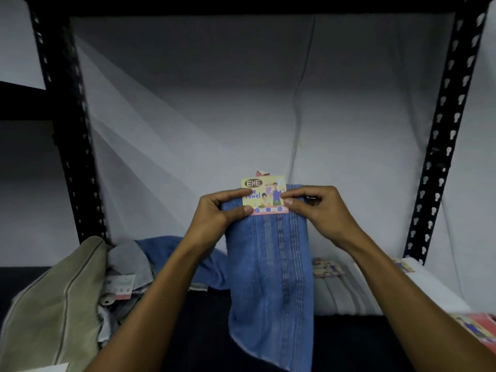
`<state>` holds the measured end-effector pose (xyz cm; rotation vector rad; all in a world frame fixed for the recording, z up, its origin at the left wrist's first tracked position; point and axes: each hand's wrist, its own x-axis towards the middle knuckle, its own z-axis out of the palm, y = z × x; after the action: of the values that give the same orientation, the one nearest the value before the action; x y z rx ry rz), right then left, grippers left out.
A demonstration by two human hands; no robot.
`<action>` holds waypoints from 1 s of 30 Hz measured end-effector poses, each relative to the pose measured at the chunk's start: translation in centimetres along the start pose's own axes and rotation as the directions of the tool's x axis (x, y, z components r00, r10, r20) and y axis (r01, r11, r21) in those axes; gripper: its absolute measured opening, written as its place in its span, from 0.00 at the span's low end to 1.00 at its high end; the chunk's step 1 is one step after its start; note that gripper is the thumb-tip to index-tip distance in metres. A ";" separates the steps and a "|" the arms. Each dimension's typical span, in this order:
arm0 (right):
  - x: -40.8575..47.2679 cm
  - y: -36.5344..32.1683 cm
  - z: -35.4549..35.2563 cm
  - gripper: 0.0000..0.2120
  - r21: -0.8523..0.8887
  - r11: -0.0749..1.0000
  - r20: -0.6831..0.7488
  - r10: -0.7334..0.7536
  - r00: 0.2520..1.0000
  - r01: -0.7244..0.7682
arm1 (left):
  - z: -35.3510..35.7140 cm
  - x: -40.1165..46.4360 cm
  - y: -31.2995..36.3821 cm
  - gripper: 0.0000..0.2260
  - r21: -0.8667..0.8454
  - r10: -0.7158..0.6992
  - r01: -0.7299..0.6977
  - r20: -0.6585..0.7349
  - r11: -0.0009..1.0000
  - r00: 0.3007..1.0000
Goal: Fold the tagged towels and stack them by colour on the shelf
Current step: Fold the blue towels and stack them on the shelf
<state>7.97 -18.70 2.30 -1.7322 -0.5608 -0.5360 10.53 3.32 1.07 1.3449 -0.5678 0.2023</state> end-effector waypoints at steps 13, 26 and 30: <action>2.1 -5.1 -3.2 0.12 -0.073 0.997 0.204 0.040 0.978 -0.026 | 1.0 1.9 2.7 0.14 0.073 0.116 -0.124 0.102 0.990 0.988; 3.3 -4.6 -2.8 0.10 -0.212 0.977 0.120 0.035 0.992 -0.008 | 1.6 -2.7 -5.2 0.13 0.084 -0.005 -0.006 0.130 0.996 0.991; 3.2 -3.9 -3.8 0.10 -0.112 0.991 0.005 0.078 0.997 -0.077 | 0.6 -5.0 -9.9 0.13 0.221 -0.092 0.062 0.129 0.973 0.987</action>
<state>7.81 -21.32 8.08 -1.8561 -0.4757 -0.5124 10.63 1.39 -9.91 1.5992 -0.6216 0.1099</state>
